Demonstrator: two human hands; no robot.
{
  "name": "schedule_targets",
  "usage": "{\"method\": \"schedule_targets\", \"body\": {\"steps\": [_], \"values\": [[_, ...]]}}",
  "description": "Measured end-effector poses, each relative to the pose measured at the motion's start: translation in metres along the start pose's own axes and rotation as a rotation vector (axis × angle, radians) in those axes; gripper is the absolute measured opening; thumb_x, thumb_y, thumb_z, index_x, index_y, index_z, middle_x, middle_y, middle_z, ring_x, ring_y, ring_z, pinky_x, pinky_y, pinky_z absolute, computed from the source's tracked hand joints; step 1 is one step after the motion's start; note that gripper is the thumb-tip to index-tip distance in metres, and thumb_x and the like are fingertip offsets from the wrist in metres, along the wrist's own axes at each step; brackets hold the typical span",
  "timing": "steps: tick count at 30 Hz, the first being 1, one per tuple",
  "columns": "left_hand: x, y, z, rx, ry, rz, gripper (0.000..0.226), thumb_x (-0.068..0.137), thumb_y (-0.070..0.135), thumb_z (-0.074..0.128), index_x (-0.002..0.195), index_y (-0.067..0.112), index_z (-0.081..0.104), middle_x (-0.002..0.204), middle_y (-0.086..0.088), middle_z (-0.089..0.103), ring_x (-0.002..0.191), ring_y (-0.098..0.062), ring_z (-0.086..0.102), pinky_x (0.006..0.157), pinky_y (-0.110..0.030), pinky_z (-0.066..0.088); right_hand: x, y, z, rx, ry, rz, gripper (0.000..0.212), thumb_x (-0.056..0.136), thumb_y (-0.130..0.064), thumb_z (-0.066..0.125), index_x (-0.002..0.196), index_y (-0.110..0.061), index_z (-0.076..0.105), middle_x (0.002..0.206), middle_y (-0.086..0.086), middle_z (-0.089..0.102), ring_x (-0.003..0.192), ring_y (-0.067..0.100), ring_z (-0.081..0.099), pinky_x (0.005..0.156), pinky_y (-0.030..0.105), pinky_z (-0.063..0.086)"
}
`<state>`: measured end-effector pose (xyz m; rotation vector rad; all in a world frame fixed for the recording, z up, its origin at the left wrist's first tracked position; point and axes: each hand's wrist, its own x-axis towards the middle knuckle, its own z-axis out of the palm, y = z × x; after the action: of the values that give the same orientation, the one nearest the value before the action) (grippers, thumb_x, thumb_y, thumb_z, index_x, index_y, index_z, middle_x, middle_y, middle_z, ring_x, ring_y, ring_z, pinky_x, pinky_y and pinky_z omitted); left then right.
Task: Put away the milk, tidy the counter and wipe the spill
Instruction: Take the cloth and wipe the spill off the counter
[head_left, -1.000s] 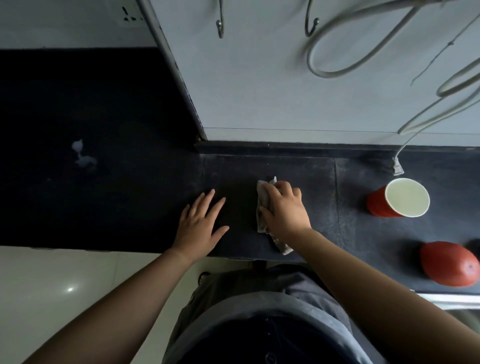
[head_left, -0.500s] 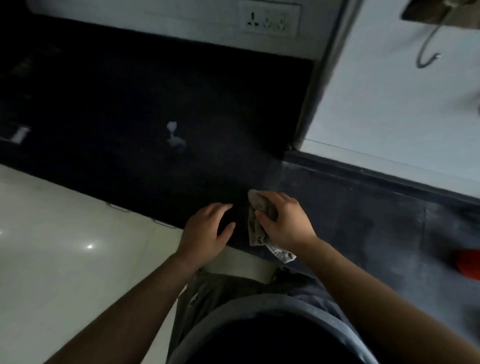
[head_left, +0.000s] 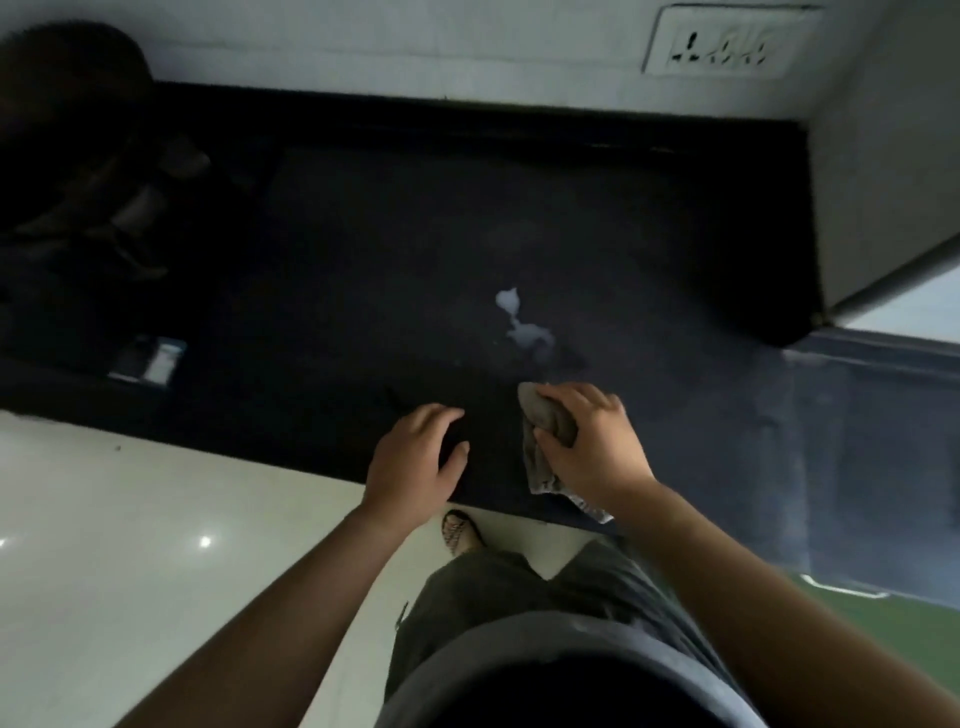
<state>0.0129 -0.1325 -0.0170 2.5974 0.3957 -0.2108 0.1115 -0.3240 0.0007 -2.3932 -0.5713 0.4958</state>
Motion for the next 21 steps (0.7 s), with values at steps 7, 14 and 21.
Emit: {"method": "schedule_targets", "body": {"steps": [7,14,21], "values": [[0.039,-0.054,-0.016,0.2,-0.047,0.052,0.048,0.09,0.035,0.052,0.134,0.018,0.046,0.142,-0.006,0.043,0.13,-0.025,0.04,0.102,-0.043,0.041,0.032,-0.006,0.028,-0.08,0.156,0.244,0.047,0.087,-0.023,0.054,0.133,-0.022,0.043,0.136,0.002,0.043,0.117,0.031,0.035,0.088,0.036,0.04],[0.034,-0.075,-0.015,0.357,-0.101,0.068,0.057,0.09,0.043,0.039,0.142,0.019,0.033,0.151,-0.011,0.031,0.136,-0.03,0.033,0.103,-0.05,0.039,0.026,-0.015,0.072,-0.214,0.292,0.292,0.046,0.085,-0.033,0.056,0.126,-0.014,0.046,0.128,0.014,0.051,0.108,0.039,0.044,0.077,0.049,0.05],[0.081,-0.098,-0.024,0.384,-0.17,0.239,0.06,0.091,0.046,0.034,0.145,0.022,0.026,0.153,-0.009,0.024,0.14,-0.029,0.026,0.11,-0.056,0.025,0.055,-0.015,0.068,-0.207,0.37,0.44,0.053,0.089,-0.039,0.054,0.134,-0.014,0.039,0.13,0.015,0.044,0.11,0.04,0.037,0.074,0.046,0.047]]}}
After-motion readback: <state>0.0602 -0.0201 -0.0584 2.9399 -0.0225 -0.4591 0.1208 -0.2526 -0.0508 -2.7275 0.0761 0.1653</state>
